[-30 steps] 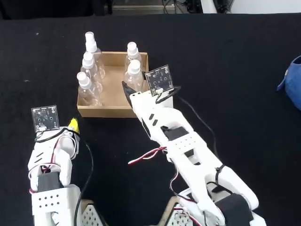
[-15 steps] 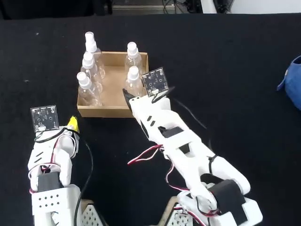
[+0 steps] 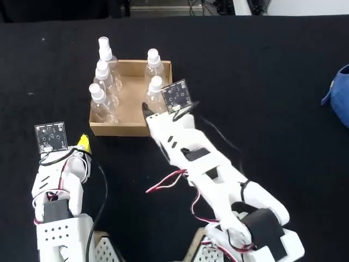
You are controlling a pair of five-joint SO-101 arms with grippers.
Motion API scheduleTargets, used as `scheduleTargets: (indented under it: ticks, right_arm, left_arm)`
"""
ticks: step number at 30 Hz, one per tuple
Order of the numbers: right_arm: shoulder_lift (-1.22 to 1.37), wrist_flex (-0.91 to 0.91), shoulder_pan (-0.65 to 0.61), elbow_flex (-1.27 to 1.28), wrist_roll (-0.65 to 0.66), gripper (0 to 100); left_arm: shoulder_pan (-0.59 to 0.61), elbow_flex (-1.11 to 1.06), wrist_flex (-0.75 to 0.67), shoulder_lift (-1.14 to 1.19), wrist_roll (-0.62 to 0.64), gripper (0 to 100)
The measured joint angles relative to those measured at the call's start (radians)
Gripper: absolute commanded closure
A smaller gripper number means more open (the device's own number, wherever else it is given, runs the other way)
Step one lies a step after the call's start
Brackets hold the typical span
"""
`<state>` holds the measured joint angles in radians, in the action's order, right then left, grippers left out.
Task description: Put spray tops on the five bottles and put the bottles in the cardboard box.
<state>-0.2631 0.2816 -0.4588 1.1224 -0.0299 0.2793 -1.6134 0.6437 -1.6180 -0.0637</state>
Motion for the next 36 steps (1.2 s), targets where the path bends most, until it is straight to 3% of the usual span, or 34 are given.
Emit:
scheduleTargets:
  ticks: [6,12,20,26,36]
  right_arm:
    - [0.0,0.0,-0.032,0.0,0.0,82.3]
    - [0.0,-0.06,-0.032,-0.026,0.0,68.2]
    - [0.0,-0.109,-0.032,-0.052,0.0,70.4]
    - [0.0,-0.109,-0.032,-0.052,0.0,63.3]
    - [0.0,-0.109,-0.049,-0.052,-0.002,64.5]
  left_arm:
    - [0.0,0.0,0.0,0.0,0.0,97]
    - [0.0,0.0,0.0,0.0,0.0,97]
    - [0.0,0.0,0.0,0.0,0.0,97]
    - [0.0,0.0,0.0,0.0,0.0,97]
    - [0.0,0.0,0.0,0.0,0.0,97]
